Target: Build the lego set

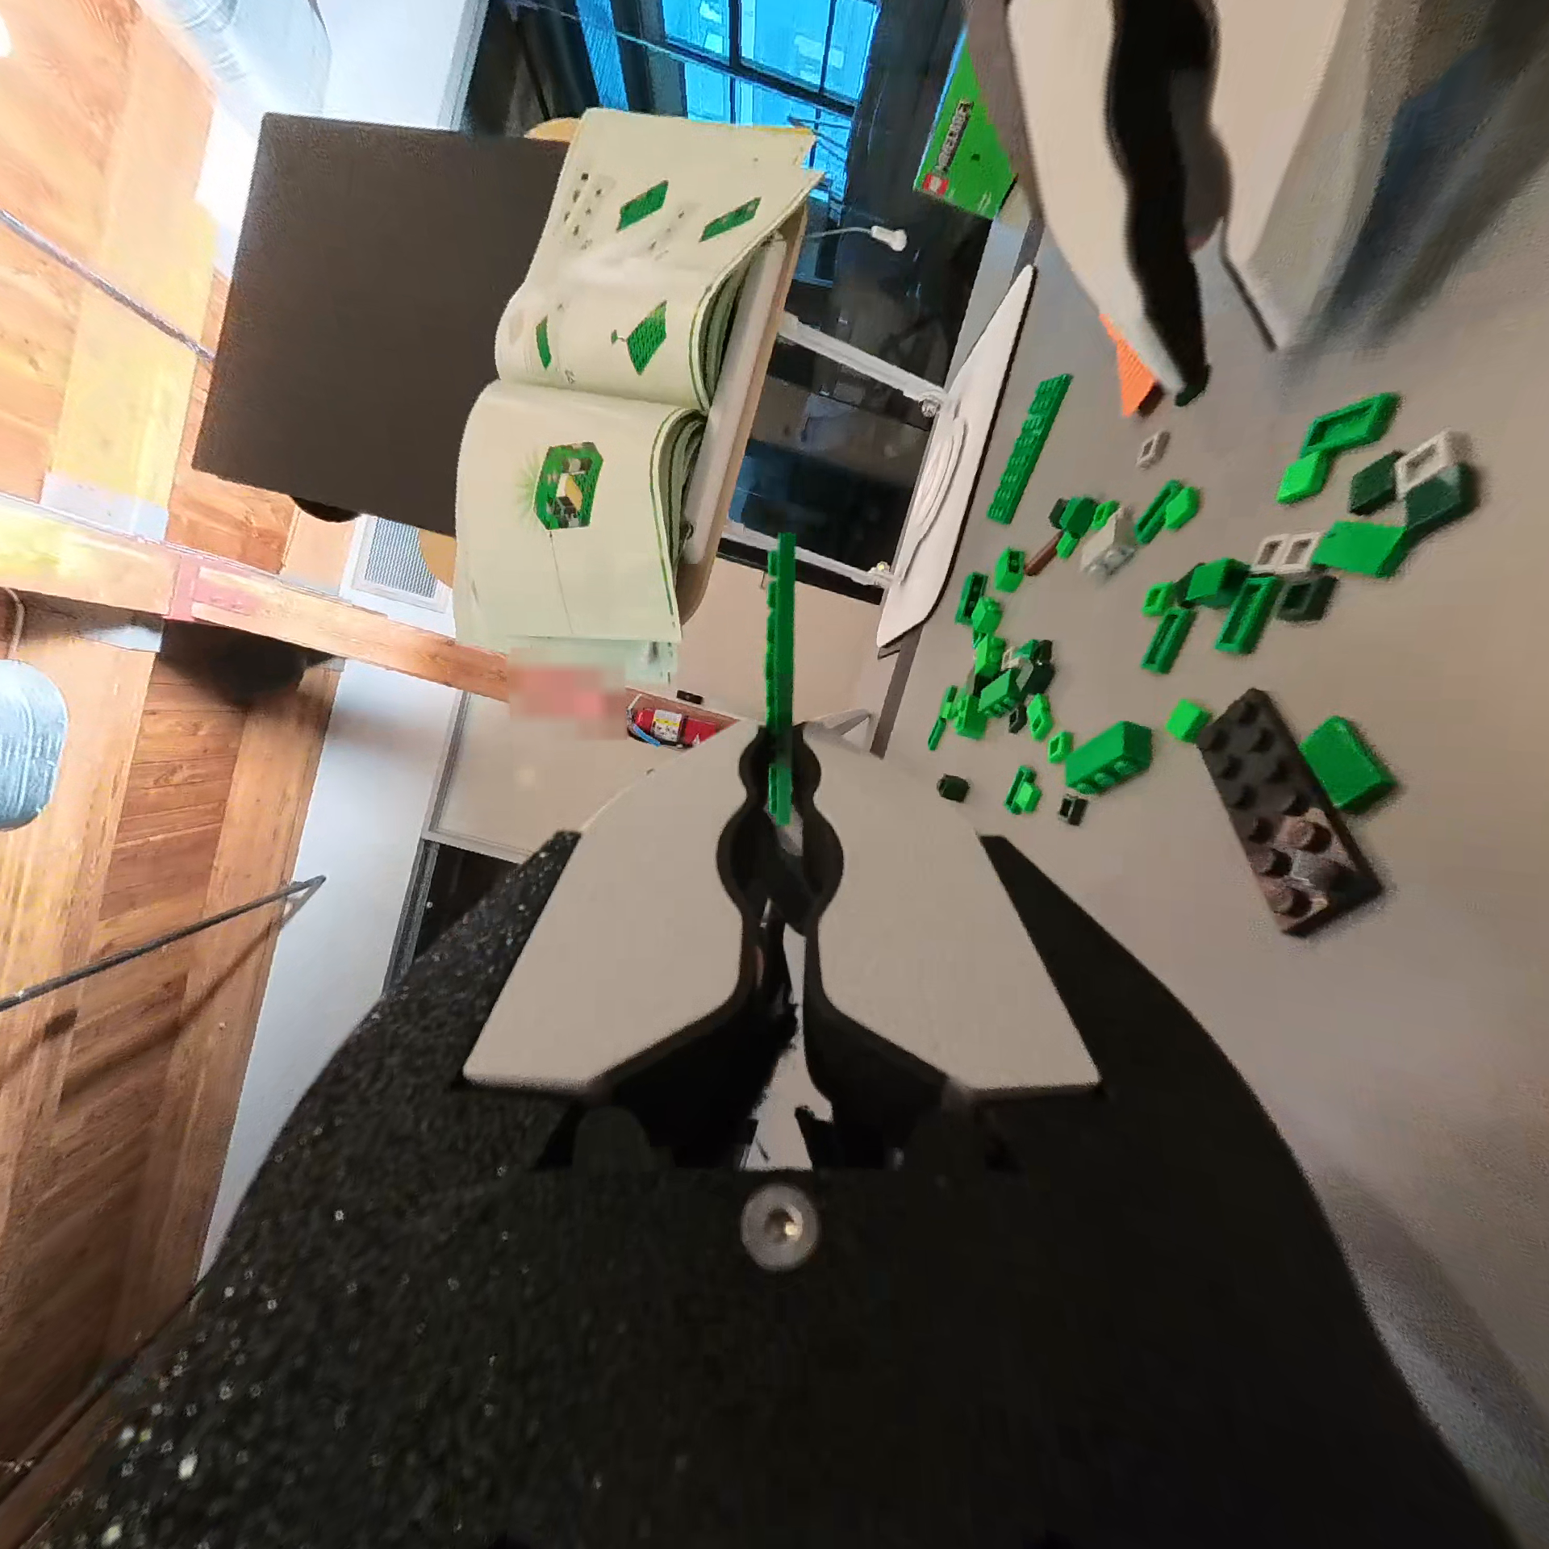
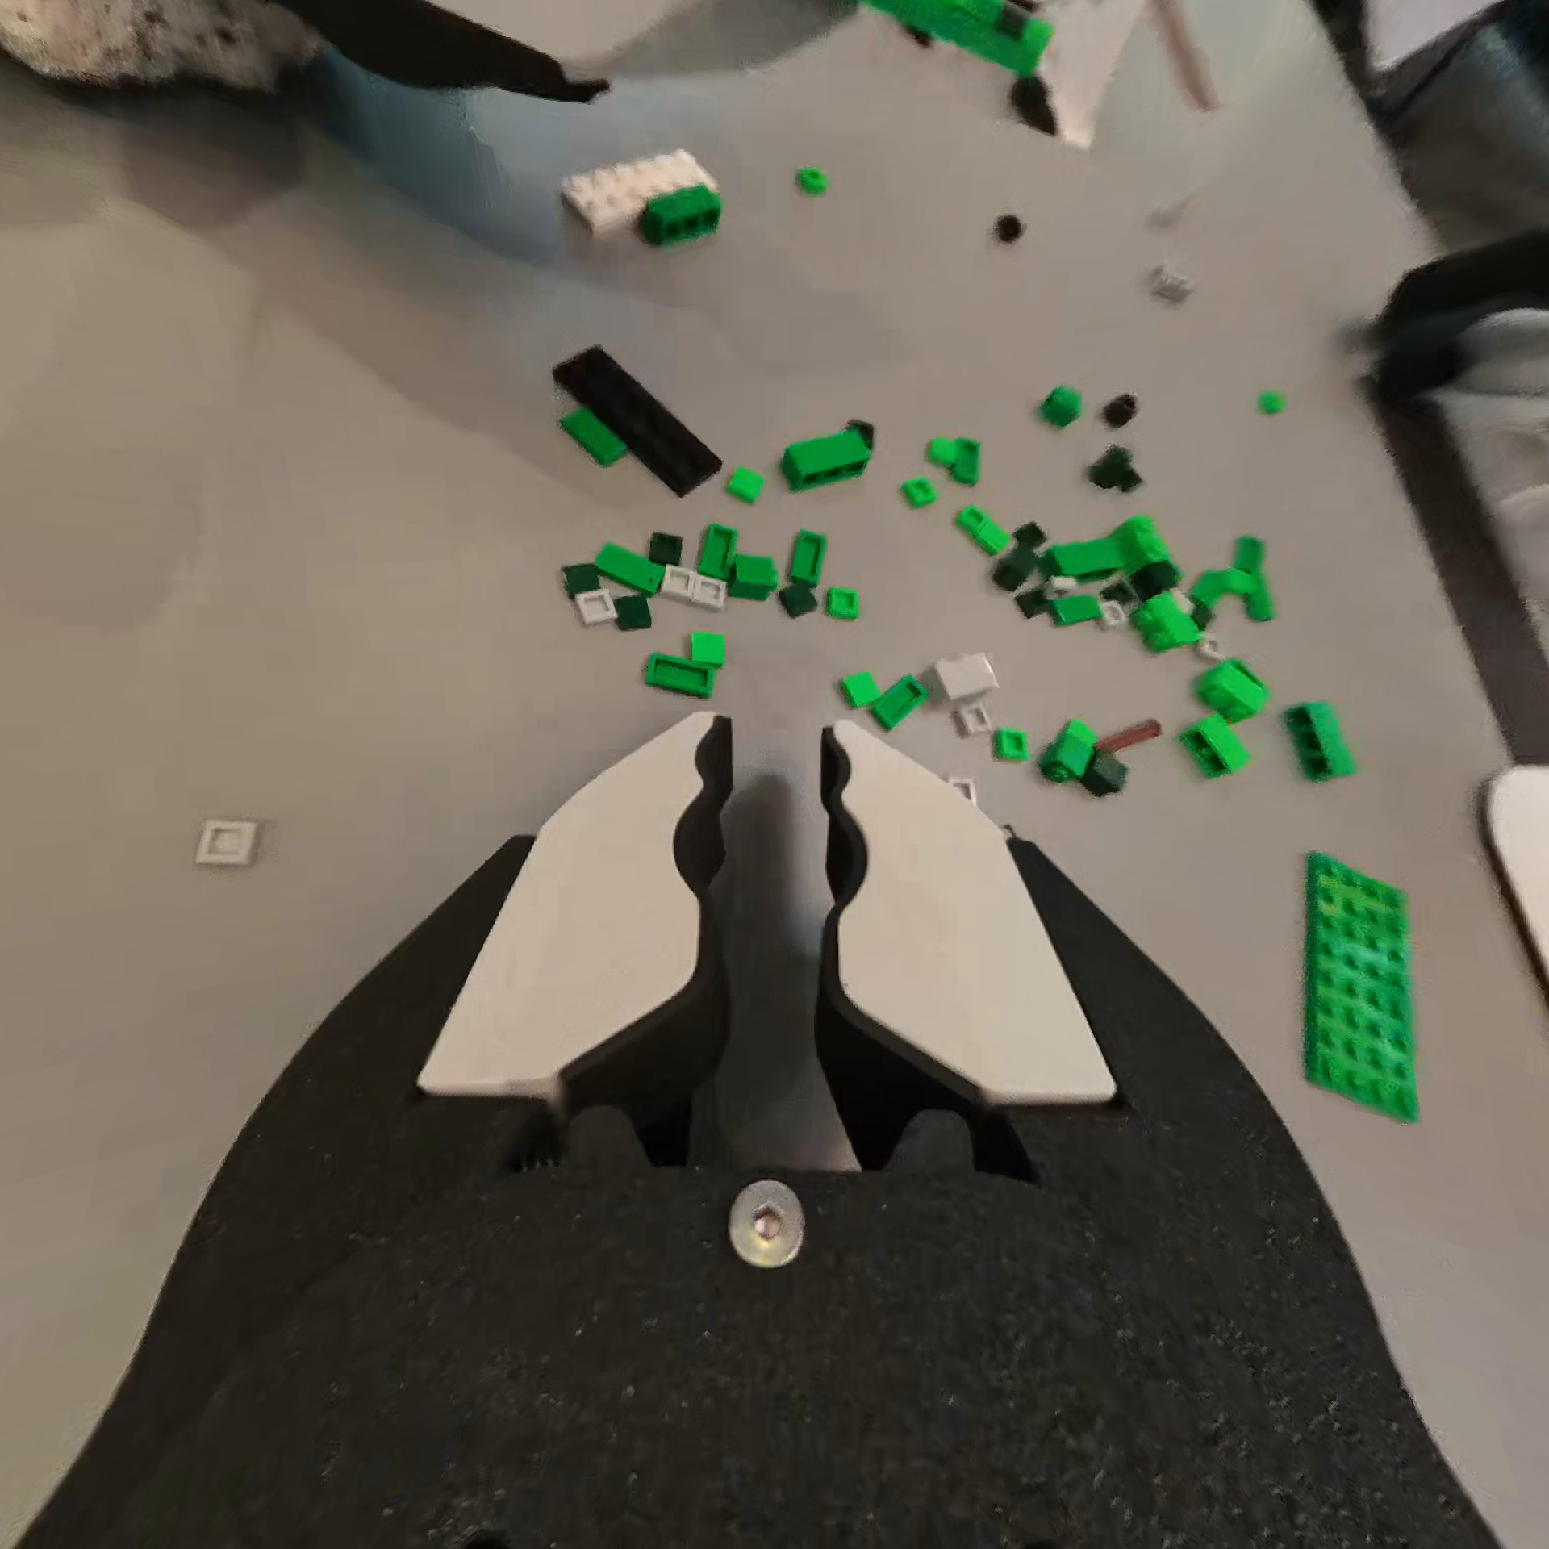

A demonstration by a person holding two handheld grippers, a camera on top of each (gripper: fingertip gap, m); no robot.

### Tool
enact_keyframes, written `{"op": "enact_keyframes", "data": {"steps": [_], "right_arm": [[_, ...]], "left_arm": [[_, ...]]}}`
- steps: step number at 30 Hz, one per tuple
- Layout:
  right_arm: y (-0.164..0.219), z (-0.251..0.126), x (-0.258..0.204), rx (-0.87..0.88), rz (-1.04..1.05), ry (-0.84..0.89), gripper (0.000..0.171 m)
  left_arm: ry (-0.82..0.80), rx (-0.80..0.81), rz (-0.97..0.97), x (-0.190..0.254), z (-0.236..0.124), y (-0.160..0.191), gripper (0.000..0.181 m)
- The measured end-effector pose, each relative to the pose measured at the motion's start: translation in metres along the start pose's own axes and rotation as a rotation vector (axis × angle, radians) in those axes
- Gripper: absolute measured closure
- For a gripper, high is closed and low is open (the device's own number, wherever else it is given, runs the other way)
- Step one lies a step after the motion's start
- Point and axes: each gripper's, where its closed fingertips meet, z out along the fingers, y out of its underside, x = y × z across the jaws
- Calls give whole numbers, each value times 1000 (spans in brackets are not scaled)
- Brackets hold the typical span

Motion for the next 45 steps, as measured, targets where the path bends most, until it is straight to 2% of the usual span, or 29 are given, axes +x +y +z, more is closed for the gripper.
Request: {"op": "enact_keyframes", "data": {"steps": [6,9,11,13,15,22,26,35,42,45], "right_arm": [[2,12,14,-126,-173,-117,155],[-6,17,13,-154,-179,-213,155],[-2,19,12,-234,-217,-274,155],[7,21,17,-334,-294,-290,155],[6,26,22,-347,-358,-285,157],[8,27,24,-422,-332,-414,157],[7,32,30,-431,-335,-383,171],[8,30,27,-446,-378,-394,166],[11,19,14,-500,-351,-484,169],[14,16,17,-531,-351,-468,171]], "left_arm": [[56,63,49,13,-1,-20,177],[80,94,49,19,-2,-28,177],[93,103,60,23,-2,-31,177],[98,105,67,24,-2,-32,177],[100,110,65,24,-2,-34,177],[105,120,66,25,-3,-39,177],[115,122,65,27,-2,-40,177],[120,120,70,27,-2,-41,177],[122,119,69,27,-1,-42,177],[124,122,68,27,-1,-43,177]]}}
